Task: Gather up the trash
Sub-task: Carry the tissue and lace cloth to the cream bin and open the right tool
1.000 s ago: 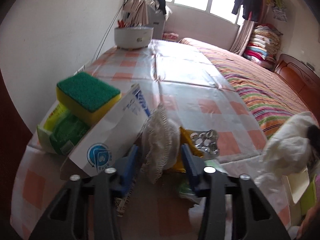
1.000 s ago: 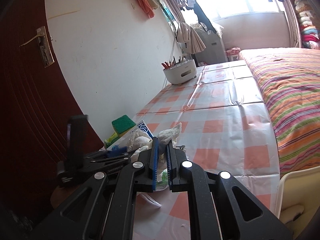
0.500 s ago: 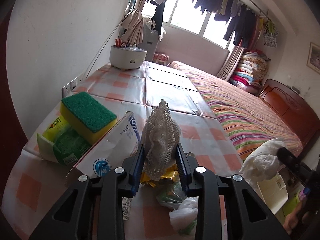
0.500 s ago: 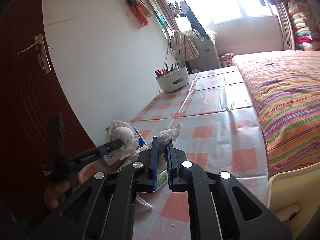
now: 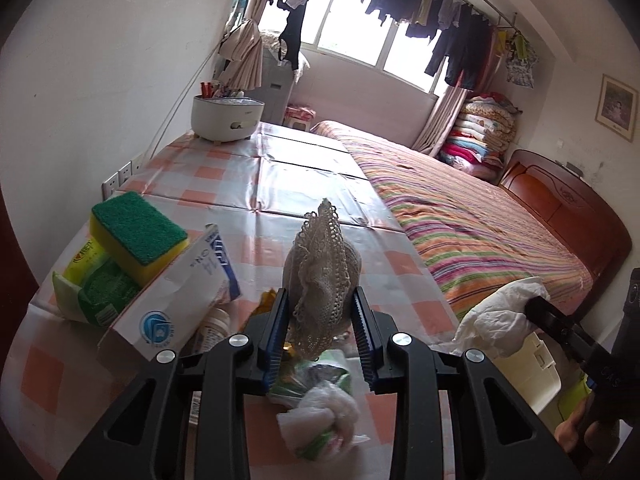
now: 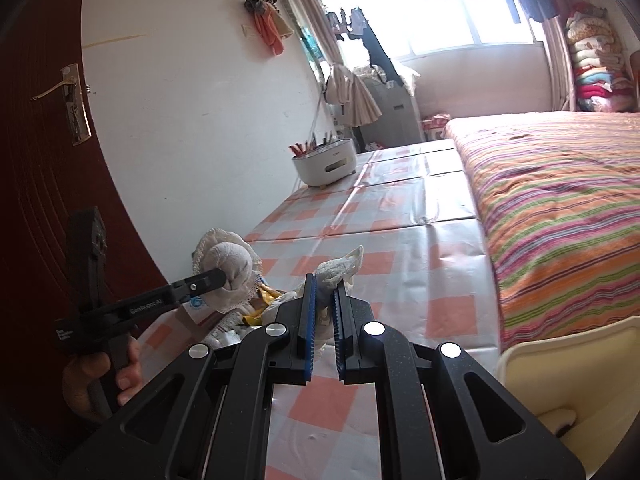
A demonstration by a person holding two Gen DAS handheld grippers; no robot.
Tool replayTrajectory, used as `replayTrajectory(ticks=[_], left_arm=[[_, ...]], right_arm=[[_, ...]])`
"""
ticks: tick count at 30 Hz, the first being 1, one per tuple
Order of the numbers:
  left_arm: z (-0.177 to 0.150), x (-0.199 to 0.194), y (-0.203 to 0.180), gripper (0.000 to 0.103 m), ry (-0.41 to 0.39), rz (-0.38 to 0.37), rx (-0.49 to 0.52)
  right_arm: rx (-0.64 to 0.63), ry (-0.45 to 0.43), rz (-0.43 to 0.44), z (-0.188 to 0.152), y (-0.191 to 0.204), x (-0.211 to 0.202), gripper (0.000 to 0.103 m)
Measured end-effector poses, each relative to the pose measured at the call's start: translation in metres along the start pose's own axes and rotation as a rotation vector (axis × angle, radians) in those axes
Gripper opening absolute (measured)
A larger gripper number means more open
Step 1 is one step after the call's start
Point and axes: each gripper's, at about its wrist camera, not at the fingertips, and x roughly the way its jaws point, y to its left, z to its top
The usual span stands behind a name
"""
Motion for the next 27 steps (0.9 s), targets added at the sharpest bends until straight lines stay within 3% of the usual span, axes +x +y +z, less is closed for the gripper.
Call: replayTrajectory(ticks=[27], left_arm=[[-0.029,0.026,-0.114,0.031,0.096,-0.193,0.157]], right_arm=[[0.071,-0.058,-0.182,-0.021,-0.075,-0.075,0.008]])
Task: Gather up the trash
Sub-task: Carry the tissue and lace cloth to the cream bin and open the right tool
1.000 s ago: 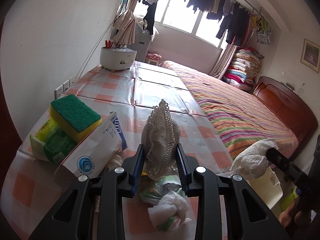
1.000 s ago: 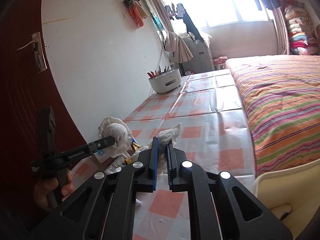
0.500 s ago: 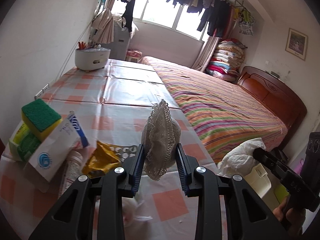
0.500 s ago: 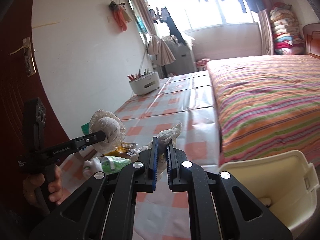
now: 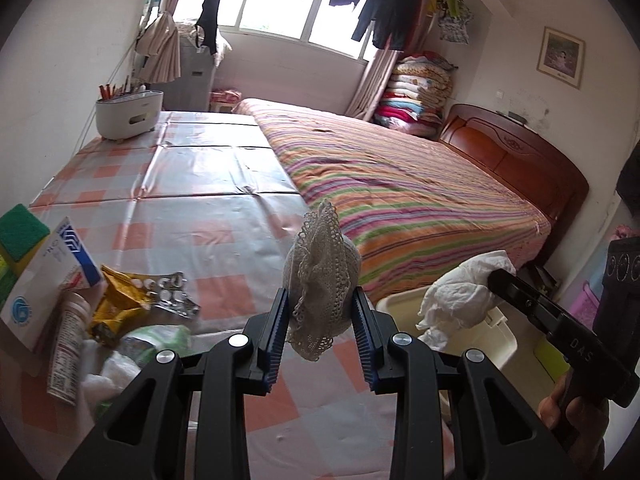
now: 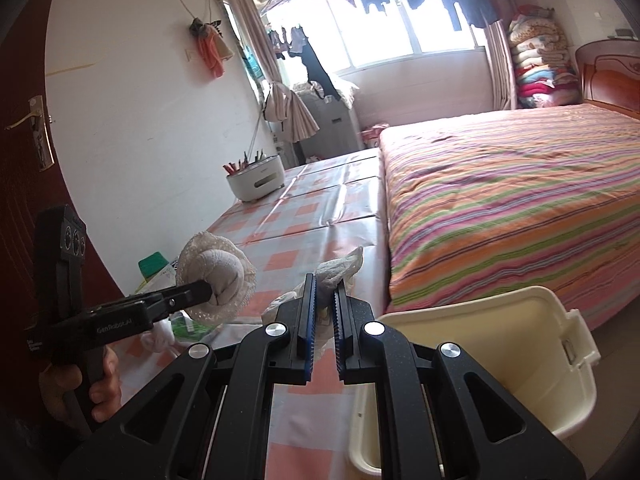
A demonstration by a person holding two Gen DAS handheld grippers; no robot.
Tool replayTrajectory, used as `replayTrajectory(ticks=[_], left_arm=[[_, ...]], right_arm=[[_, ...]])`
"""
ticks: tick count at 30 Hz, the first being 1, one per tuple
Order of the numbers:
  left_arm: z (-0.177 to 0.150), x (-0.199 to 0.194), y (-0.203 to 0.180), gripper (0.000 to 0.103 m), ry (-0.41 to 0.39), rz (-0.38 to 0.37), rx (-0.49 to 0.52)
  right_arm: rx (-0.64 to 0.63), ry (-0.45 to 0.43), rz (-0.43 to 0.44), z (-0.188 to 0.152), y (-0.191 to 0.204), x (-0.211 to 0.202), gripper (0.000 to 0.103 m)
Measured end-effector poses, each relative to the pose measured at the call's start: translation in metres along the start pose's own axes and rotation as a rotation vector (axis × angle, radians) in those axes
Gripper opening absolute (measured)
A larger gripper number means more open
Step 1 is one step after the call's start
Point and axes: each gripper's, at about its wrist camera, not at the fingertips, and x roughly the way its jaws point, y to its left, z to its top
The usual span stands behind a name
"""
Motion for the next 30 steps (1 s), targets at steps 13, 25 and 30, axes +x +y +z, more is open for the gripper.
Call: replayTrajectory(ticks=[13,25,30], left_arm=[[-0.017,0.018,-0.049,0.031,0.058,-0.085,0.068],[-0.026,0.028,-0.075,0.031,0.095,-0.142,0.095],[-0.029,0.033,-0.086,0.031,0.114,-0.159,0.108]], right_arm=[[0.032,-0.035,-0.066,-0.006,-0.029,-0.026,0.008],[0.041,-0.053,-0.205,-0.012,-0.054,-0.043,0.010],[0.077,-0.042,-0.238,-0.015,-0.063,-0.039,0.020]])
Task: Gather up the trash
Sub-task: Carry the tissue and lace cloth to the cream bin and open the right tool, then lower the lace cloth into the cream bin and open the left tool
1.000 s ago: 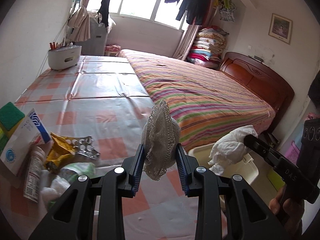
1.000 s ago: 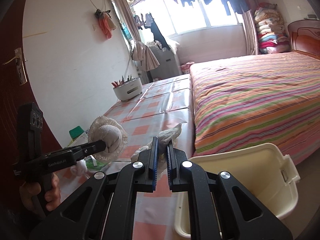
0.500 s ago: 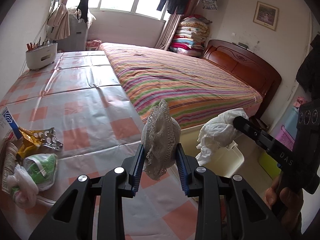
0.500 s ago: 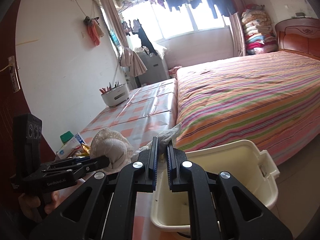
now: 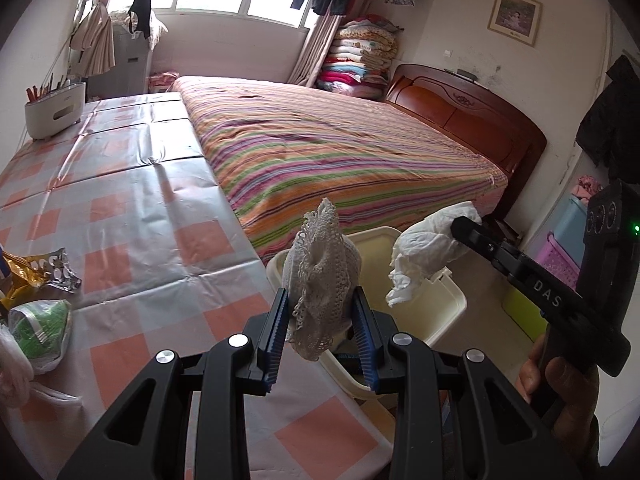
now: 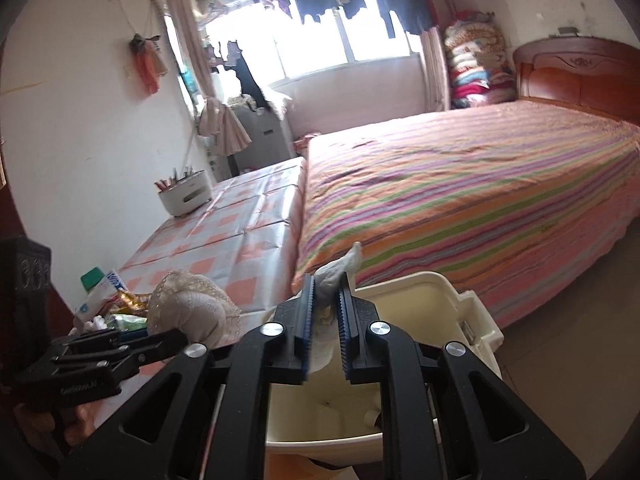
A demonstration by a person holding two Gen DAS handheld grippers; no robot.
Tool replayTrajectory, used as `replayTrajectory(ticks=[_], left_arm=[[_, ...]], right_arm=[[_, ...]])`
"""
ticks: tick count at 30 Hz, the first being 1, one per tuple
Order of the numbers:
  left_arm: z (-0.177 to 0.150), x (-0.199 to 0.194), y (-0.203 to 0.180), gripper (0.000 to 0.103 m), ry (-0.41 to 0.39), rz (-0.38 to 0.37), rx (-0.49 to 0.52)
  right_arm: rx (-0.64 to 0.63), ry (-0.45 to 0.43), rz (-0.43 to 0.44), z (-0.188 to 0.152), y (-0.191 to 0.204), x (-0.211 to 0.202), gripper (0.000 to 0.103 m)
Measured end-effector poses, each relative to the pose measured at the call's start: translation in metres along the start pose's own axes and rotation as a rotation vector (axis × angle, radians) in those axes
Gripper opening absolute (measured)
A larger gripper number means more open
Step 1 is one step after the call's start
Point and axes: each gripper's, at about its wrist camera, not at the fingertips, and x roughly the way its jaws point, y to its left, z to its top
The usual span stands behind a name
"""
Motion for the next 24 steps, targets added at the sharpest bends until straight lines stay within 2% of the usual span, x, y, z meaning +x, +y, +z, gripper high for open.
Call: replayTrajectory(ticks=[1,3,13,24], left_arm=[[0.000,0.002,-0.002,0.031,0.004,-0.004,0.005],[-0.001,0.004,-0.005,0.031,0.008,-0.007,0.009],[-0.002,0.013,-0.008,0.031,0.025,-0.007,0.010],[0.007,0.027,-0.027,0.033,0.027,-0.022,0.053]], right_arm=[[0.011,0.001,-0.005,0.000,-0.002,0.000,0.034],[0.024,-0.007,-0.009,0.000,-0.005,-0.002,0.052],[0.093,-0.051,0.001,0.005,-0.017,-0.013,0.054],[0.131,-0.092,0.005,0.006,-0.022,-0.021,0.062]])
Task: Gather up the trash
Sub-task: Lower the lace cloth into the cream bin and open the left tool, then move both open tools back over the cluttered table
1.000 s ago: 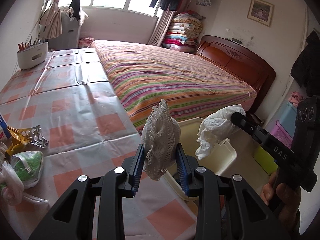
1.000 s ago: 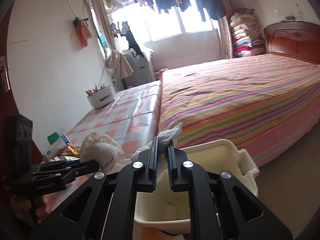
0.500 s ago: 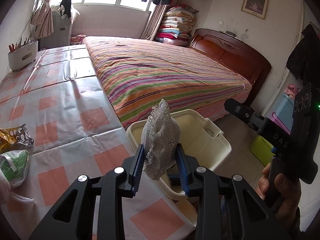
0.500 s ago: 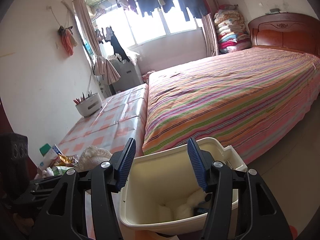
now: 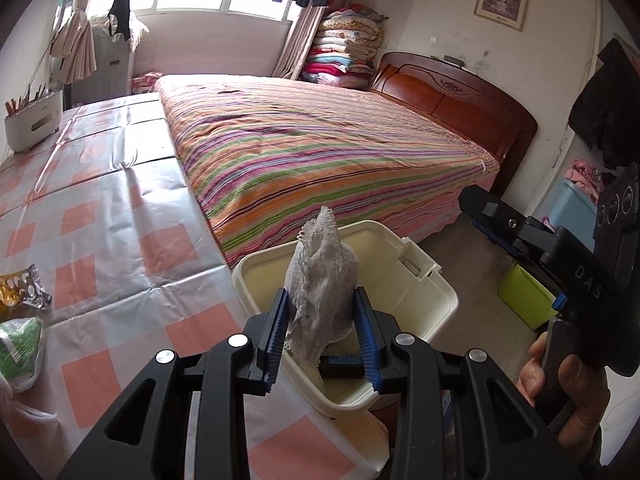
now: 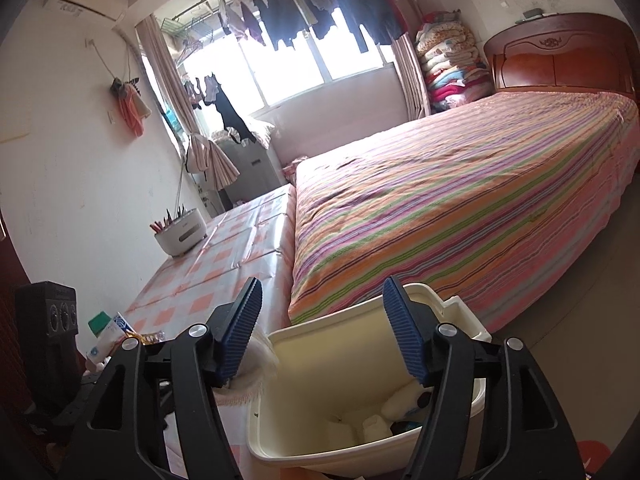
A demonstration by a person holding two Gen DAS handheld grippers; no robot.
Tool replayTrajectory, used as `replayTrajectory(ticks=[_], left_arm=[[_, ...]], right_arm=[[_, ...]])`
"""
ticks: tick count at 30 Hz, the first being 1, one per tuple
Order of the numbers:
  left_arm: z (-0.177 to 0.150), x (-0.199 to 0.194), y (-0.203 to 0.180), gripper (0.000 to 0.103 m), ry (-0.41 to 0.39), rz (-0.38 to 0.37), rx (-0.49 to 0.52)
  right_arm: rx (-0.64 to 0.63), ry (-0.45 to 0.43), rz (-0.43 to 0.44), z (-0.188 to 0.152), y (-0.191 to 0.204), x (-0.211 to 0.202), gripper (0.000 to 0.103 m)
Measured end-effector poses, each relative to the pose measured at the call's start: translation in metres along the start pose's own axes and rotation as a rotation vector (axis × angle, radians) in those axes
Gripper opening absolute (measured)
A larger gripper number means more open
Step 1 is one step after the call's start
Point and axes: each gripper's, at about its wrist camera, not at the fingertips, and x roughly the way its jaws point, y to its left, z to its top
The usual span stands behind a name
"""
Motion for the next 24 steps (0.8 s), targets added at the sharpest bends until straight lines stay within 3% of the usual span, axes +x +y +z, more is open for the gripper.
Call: replayTrajectory(ticks=[7,9,11,13,20,24], left_arm=[[0.005,0.013,-0.011,0.033,0.018,-0.017,0.023],[0.006,0.014,-0.015,0.044,0.010,-0.021,0.032],[0.007,0.011,-0.018,0.073,-0.012,-0.007,0.040],[0.008,0.006,-0.020,0.079,-0.041,0.011,0.046],[0.020,-0.014,0.001,0.080,-0.051,0.058,0.005],[0.025,-0.036,0.024,0.080,-0.104,0.124,-0.015]], right_arm=[[0.047,-0.037,-0.010,0.003,-0.013,-0.009,0.064],[0.056,-0.035,-0.006,0.003,-0.014,-0.009,0.064],[0.059,-0.038,-0.007,0.002,-0.015,-0.009,0.064],[0.059,-0.038,-0.003,0.003,-0.013,-0.009,0.065],[0.048,-0.030,0.020,0.002,-0.001,-0.002,0.068],[0.030,-0.016,0.044,0.001,0.010,0.004,0.070]])
